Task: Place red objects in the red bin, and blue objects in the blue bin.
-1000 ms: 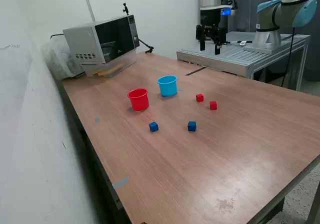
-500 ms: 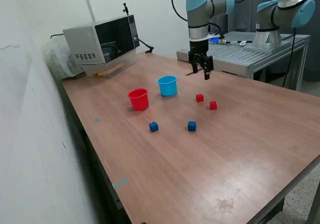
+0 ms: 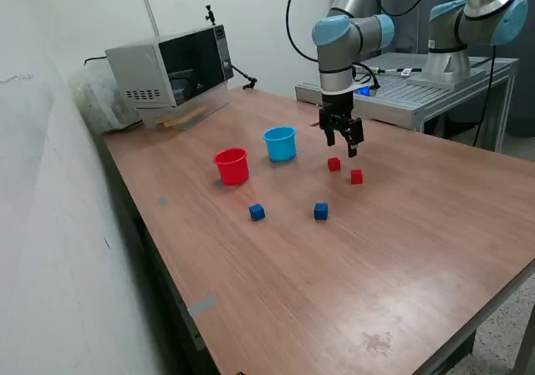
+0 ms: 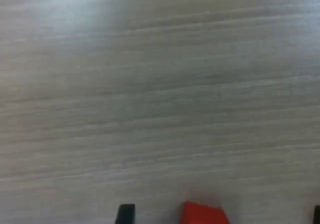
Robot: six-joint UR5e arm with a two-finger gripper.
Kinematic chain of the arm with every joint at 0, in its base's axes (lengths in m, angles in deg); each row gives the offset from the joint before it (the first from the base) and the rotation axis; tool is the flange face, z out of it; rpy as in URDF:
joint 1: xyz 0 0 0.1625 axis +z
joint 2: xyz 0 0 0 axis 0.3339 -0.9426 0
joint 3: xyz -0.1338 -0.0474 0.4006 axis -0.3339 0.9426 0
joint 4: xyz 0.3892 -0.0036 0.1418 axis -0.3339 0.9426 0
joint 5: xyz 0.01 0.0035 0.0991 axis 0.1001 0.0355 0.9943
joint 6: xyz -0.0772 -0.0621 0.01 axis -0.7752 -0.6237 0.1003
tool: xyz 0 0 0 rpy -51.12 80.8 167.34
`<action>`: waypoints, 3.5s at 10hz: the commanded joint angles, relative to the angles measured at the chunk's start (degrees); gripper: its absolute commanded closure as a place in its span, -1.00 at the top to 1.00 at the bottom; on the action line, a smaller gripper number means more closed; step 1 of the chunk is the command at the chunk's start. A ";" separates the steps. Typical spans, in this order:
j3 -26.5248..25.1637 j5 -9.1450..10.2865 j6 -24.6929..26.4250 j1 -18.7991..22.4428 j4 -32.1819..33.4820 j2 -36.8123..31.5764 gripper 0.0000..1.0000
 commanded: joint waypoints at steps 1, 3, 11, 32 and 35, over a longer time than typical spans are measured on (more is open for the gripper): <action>1.90 0.06 5.78 1.00 0.52 2.59 1.00; 2.96 -0.38 10.31 1.27 0.60 2.78 1.00; 3.41 -2.67 13.57 0.83 0.69 3.92 1.00; 27.37 -18.67 4.61 -4.07 -1.85 3.73 -1.00; 32.23 -18.58 2.58 -4.97 -4.23 9.62 -1.00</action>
